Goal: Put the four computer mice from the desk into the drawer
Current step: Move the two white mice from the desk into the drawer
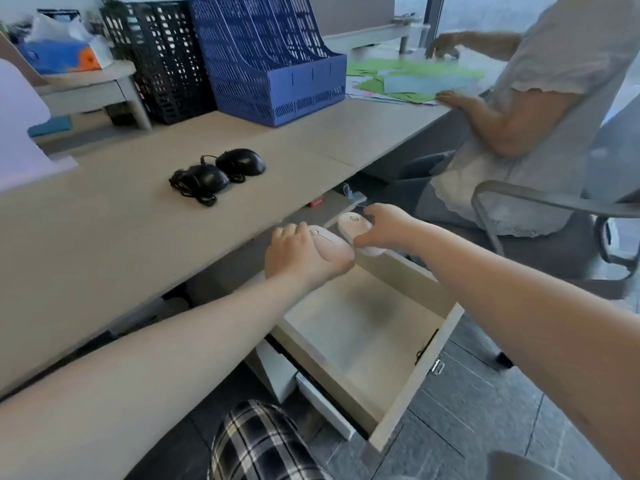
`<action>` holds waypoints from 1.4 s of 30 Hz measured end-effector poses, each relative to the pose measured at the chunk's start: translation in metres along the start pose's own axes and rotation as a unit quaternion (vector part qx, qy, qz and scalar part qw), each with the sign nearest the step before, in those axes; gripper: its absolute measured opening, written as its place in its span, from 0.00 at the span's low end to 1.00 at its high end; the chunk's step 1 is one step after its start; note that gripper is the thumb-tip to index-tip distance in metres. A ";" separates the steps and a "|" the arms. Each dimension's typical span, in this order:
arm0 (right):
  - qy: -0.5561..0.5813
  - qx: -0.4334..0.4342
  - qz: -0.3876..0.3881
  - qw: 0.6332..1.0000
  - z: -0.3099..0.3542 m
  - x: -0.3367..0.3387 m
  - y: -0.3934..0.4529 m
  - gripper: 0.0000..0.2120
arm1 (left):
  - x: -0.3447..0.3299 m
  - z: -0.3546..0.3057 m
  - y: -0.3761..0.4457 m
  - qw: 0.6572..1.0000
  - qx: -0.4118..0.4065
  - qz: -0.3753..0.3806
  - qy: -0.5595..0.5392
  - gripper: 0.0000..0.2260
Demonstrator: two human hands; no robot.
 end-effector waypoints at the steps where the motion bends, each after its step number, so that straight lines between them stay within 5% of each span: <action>1: -0.007 -0.006 0.014 1.000 -0.009 -0.011 -0.001 0.33 | -0.012 -0.002 -0.006 1.000 0.015 0.016 -0.006 0.36; 6: -0.030 -0.033 0.069 0.997 -0.040 -0.063 0.009 0.34 | -0.068 0.007 -0.017 0.991 0.083 0.103 0.005 0.36; 14: -0.054 -0.042 0.122 0.990 -0.046 -0.118 0.049 0.36 | -0.125 0.041 0.007 0.986 0.108 0.127 0.029 0.37; 22: -0.079 -0.013 0.113 0.990 -0.041 -0.152 0.071 0.16 | -0.148 0.060 0.029 0.984 0.122 0.126 0.025 0.35; 34: -0.074 0.006 0.093 0.993 -0.043 -0.149 0.077 0.28 | -0.148 0.059 0.027 0.975 0.110 0.179 0.064 0.54; 39: -0.050 0.024 0.031 0.998 -0.024 -0.103 0.079 0.09 | -0.095 0.039 0.034 0.994 0.018 0.109 -0.014 0.27; 42: -0.011 0.015 -0.019 1.000 -0.004 -0.067 0.075 0.11 | -0.050 0.027 0.041 0.997 -0.011 0.063 -0.034 0.14</action>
Point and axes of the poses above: each hand's wrist, its own y-axis towards the middle knuckle, its own x-axis out of the back of the hand, z = x × y, the point moved 4 cm from there along y, towards the middle knuckle, and after that the axes turned 5 degrees about -y, right-handed, at the moved point
